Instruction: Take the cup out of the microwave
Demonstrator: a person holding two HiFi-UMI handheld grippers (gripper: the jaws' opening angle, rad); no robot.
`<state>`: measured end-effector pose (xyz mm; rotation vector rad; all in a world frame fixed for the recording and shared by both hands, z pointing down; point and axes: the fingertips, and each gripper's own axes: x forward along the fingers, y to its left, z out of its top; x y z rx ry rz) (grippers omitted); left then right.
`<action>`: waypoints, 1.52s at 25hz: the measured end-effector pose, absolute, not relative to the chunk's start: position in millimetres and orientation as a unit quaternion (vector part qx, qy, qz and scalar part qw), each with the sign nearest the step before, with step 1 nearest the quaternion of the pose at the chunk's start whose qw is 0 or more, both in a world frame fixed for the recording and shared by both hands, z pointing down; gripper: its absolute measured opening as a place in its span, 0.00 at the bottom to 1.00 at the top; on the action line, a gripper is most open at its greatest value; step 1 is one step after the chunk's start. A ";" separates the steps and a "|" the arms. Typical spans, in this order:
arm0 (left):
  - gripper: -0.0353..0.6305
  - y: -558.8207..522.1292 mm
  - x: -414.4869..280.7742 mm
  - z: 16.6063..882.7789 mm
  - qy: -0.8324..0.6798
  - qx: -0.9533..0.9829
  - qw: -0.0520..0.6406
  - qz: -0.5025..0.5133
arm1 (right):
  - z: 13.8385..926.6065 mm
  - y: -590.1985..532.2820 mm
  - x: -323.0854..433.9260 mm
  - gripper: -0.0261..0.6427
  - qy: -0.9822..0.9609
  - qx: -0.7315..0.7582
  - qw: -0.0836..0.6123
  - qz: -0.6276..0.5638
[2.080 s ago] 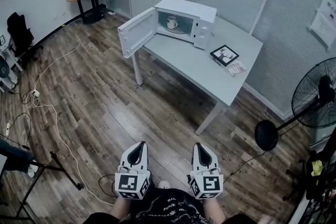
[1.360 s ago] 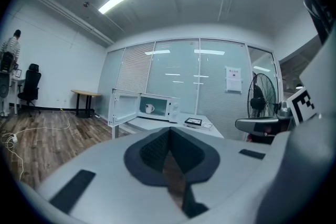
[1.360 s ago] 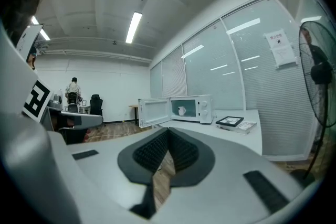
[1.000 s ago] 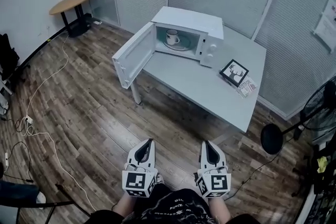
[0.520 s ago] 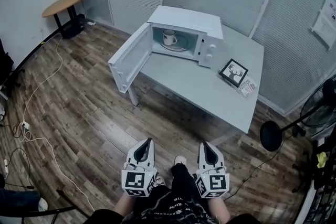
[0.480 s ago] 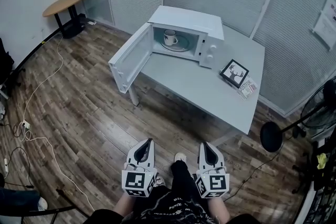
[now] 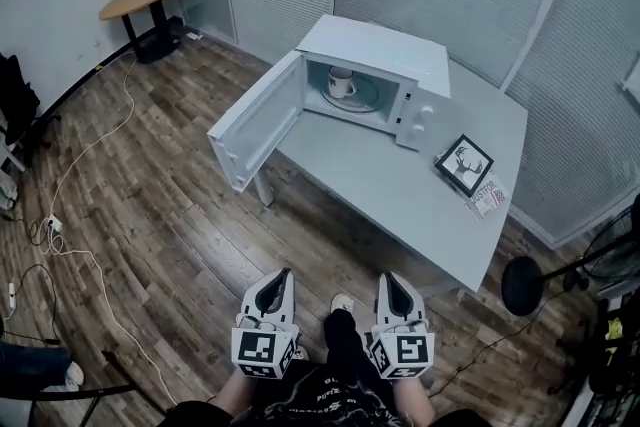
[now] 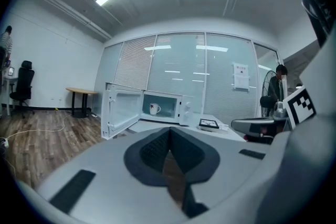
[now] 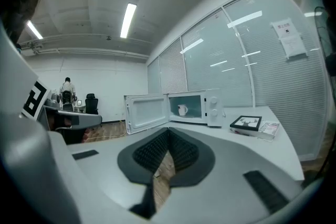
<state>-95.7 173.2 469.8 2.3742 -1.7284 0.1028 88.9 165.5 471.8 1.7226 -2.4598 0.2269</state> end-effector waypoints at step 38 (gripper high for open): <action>0.06 -53.0 1.3 468.9 -0.634 0.765 0.108 0.035 | 478.0 -83.1 165.4 0.04 -0.862 0.494 0.067 0.093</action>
